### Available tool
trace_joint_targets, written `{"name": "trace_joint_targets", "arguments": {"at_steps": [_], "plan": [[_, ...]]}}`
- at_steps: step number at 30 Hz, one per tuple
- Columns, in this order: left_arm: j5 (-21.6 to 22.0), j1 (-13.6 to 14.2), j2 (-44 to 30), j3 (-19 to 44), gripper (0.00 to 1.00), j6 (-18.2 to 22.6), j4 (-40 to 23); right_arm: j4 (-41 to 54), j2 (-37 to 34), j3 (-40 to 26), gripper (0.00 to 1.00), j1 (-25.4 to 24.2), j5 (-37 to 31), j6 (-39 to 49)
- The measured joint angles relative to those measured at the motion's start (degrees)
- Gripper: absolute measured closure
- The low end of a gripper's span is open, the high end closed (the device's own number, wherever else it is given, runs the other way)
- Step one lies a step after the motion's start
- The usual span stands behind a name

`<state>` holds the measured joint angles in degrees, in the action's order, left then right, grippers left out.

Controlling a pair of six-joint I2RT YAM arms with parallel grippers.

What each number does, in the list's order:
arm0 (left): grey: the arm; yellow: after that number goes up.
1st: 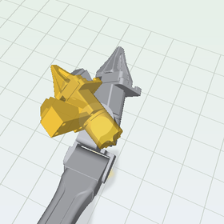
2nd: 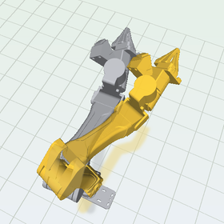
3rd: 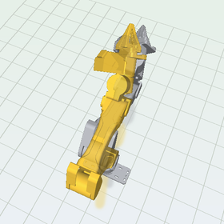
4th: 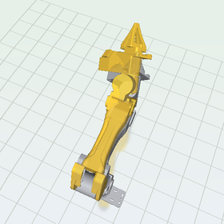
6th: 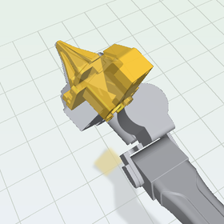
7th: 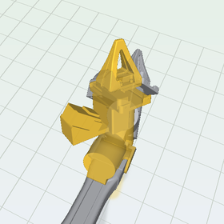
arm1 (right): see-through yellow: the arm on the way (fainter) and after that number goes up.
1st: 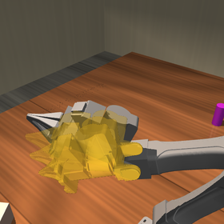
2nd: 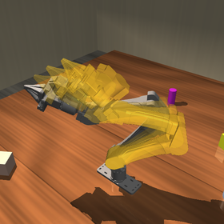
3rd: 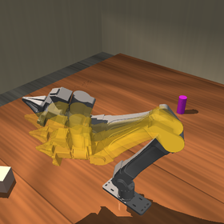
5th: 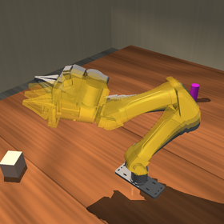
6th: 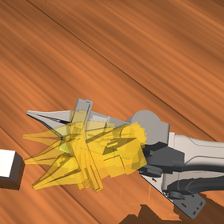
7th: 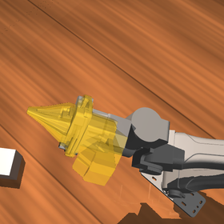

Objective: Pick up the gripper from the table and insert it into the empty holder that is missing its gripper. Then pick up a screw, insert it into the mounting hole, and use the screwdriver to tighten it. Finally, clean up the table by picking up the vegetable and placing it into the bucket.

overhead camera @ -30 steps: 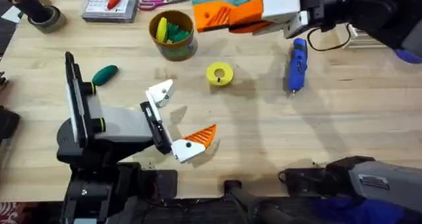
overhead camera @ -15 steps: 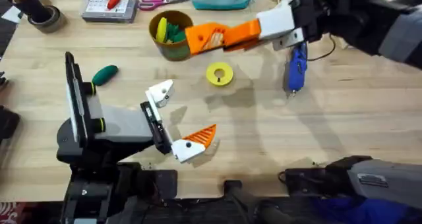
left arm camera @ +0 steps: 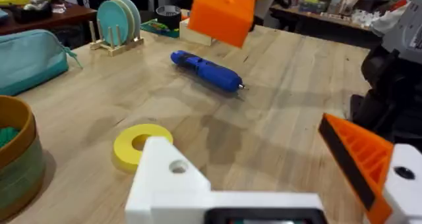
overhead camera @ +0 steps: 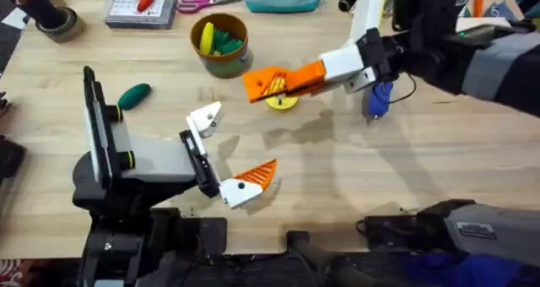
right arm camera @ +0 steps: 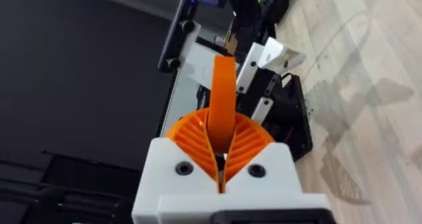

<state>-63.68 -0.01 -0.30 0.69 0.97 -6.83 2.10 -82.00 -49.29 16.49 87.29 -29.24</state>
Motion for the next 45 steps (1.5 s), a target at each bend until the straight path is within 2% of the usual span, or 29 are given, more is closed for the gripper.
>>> {"name": "trace_joint_targets", "arguments": {"at_steps": [10, 20, 25, 37, 45], "plan": [[0.0, 0.0, 0.0, 0.0, 0.015, 0.0, 0.0, -12.4, -0.8, 5.0, 0.992, 0.0, 0.0, -5.1], [0.0, 0.0, 0.0, 0.0, 0.015, 0.0, 0.0, -18.3, -8.9, 6.0, 0.993, 0.6, 0.0, -11.1], [0.0, 0.0, 0.0, 0.0, 0.015, 0.0, 0.0, -25.4, -10.8, 6.0, 0.993, 1.6, 0.0, -14.3], [0.0, 0.0, 0.0, 0.0, 0.015, 0.0, 0.0, -49.5, -13.3, 9.3, 0.993, 2.1, 0.0, -32.1], [0.0, 0.0, 0.0, 0.0, 0.015, 0.0, 0.0, -54.7, -13.3, 14.0, 0.993, 2.1, 0.0, -41.1]]}}
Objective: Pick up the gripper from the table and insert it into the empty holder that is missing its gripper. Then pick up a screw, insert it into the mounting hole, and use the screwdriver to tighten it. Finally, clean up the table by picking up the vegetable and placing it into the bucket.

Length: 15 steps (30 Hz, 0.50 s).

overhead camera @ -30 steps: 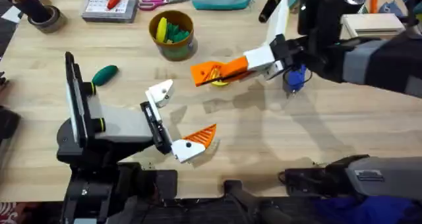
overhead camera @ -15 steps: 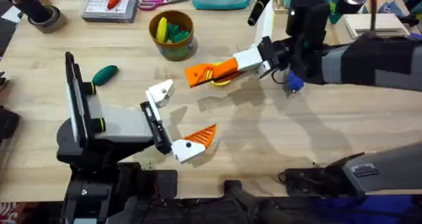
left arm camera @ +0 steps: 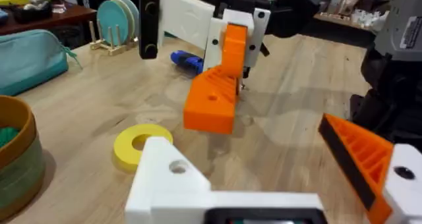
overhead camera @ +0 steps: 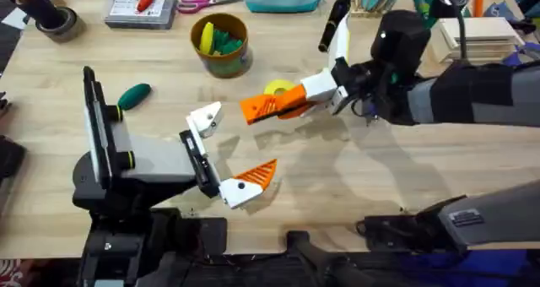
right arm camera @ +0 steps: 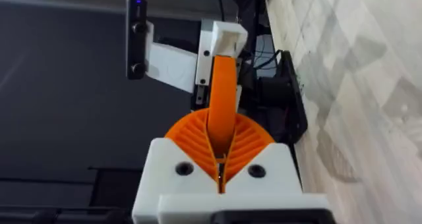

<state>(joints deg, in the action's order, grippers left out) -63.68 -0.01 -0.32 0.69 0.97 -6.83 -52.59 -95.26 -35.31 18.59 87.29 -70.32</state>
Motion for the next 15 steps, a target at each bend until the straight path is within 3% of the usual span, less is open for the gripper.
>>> {"name": "trace_joint_targets", "arguments": {"at_steps": [10, 15], "plan": [[0.0, 0.0, 0.0, 0.0, 0.015, 0.0, 0.0, -16.1, 0.0, 3.9, 0.993, 0.0, 0.0, -9.3], [0.0, 0.0, 0.0, 0.0, 0.016, 0.0, 0.0, -17.5, 0.0, 4.1, 0.993, 0.0, 0.0, -13.4]]}}
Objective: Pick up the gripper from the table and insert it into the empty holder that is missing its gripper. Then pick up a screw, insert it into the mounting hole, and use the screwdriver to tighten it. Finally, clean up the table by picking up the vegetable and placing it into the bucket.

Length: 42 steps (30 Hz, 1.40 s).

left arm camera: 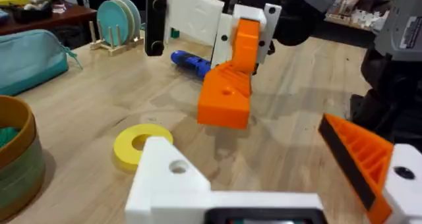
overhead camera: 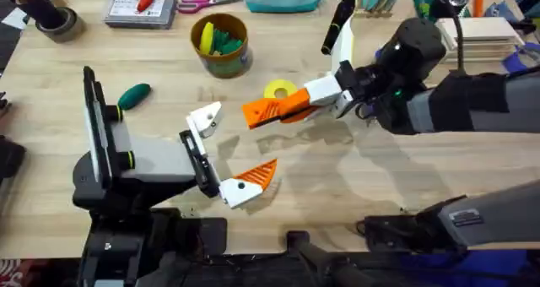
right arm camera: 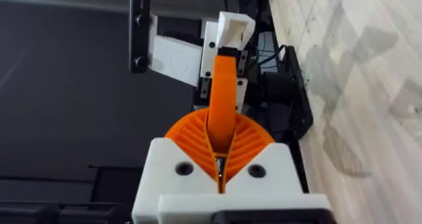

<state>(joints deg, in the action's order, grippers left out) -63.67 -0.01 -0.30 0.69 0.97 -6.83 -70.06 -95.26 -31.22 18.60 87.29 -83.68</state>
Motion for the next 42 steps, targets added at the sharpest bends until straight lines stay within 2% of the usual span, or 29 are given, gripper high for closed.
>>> {"name": "trace_joint_targets", "arguments": {"at_steps": [17, 24, 32, 42], "plan": [[0.0, 0.0, 0.0, 0.0, 0.015, 0.0, 0.0, -0.8, 0.0, 0.0, 0.993, 3.0, 0.0, 0.2], [0.0, 0.0, 0.0, 0.0, 0.015, 0.0, 0.0, 1.1, -0.7, 0.0, 0.993, 6.0, 0.0, 1.7], [0.0, 0.0, 0.0, 0.0, 0.014, 0.0, 0.0, 1.2, -2.7, 1.4, 0.993, 6.0, -2.1, 5.1], [0.0, 0.0, 0.0, 0.0, 0.014, 0.0, 0.0, -3.8, -2.7, 3.5, 0.993, 5.7, -3.7, 5.9]]}}
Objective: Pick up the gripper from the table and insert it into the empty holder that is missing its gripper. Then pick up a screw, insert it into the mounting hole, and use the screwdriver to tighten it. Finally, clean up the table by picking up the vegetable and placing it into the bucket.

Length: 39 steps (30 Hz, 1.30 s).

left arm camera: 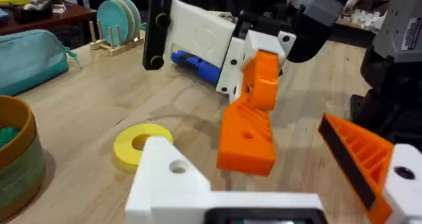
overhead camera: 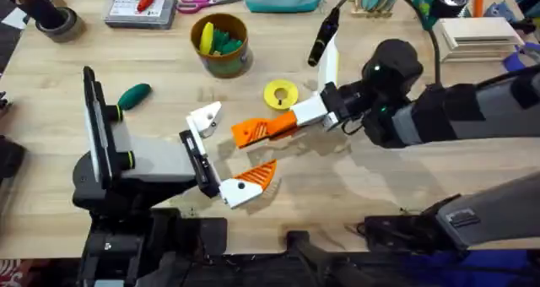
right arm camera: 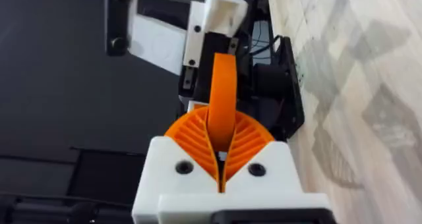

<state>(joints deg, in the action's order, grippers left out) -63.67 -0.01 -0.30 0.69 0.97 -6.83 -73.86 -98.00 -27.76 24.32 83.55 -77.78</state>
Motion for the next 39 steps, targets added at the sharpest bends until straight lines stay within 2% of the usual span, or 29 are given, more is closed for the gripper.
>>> {"name": "trace_joint_targets", "arguments": {"at_steps": [18, 39], "plan": [[0.0, 0.0, 0.0, 0.0, 0.015, 0.0, 0.0, -5.0, 0.0, 0.1, 0.993, -0.9, -0.1, -2.6], [0.0, 0.0, 0.0, 0.0, 0.015, 0.0, 0.0, -3.8, 0.0, 0.1, 0.993, -0.3, -0.4, -5.4]]}}
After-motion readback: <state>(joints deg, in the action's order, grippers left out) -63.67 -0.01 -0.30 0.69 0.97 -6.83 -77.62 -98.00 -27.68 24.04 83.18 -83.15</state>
